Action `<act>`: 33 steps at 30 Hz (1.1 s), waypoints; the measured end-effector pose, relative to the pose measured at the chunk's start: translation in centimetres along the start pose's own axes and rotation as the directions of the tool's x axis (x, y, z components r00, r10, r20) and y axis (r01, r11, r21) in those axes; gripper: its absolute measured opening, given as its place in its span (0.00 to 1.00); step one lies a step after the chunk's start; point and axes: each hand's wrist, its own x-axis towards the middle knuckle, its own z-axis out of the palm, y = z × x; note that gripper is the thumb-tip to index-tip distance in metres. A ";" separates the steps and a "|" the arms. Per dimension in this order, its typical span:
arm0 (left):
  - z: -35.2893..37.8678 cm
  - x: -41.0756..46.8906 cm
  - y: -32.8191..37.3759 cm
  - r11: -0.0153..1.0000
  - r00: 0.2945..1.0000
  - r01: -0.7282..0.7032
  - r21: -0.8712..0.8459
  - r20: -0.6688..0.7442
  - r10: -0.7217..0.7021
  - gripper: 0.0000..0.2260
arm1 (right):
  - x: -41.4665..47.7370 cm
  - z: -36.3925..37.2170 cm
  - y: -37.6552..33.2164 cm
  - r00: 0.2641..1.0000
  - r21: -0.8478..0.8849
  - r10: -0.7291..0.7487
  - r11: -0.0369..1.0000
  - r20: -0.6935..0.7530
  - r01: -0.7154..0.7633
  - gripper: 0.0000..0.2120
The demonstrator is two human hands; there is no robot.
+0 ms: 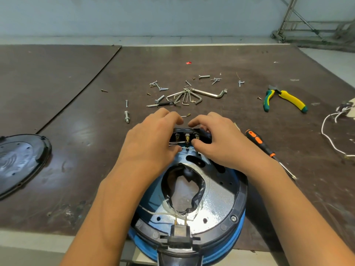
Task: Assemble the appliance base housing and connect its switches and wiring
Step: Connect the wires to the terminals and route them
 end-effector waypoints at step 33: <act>0.5 -0.6 -1.0 0.998 0.998 -0.066 0.009 -0.017 0.066 0.11 | 12.6 3.9 5.0 0.983 -0.322 0.101 0.946 0.155 -0.047 0.08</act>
